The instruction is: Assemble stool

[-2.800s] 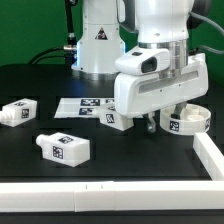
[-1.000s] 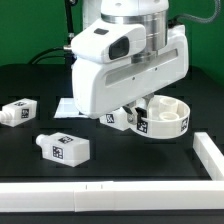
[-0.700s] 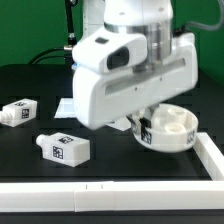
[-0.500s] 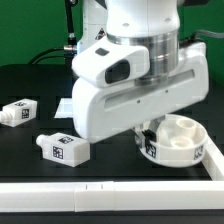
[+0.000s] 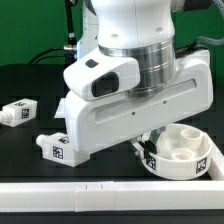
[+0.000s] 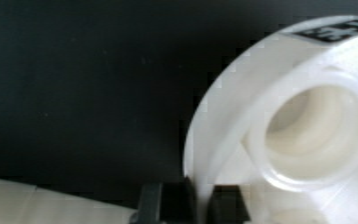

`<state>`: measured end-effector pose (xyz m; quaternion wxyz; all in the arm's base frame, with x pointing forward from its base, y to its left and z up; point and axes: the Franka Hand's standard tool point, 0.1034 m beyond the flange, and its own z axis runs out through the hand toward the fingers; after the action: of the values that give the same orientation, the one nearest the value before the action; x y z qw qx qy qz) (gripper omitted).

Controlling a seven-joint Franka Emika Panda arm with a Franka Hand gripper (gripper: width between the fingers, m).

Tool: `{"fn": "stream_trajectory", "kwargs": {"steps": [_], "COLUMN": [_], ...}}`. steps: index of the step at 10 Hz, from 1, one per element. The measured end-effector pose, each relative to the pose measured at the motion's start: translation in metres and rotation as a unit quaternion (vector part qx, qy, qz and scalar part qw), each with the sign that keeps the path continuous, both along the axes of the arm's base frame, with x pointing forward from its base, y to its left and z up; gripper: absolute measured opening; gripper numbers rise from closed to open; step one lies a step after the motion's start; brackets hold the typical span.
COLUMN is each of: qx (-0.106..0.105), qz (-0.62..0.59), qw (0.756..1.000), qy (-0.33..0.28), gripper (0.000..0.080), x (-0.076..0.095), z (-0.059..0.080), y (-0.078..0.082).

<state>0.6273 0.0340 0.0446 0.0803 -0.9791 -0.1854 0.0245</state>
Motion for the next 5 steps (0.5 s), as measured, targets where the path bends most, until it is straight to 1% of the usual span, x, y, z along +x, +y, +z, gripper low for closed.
{"fn": "stream_trajectory", "kwargs": {"steps": [2,3,5], "qx": [0.001,0.001,0.001], "qz": [0.001,0.0,0.0], "qw": [1.0,1.0,1.0], "qy": [-0.002,-0.004,-0.008], "gripper": [0.0024,0.0024,0.0024], "x": [0.003,0.005,0.006], "z": [-0.019,-0.025,-0.026], "y": [-0.003,-0.001,0.006]}}
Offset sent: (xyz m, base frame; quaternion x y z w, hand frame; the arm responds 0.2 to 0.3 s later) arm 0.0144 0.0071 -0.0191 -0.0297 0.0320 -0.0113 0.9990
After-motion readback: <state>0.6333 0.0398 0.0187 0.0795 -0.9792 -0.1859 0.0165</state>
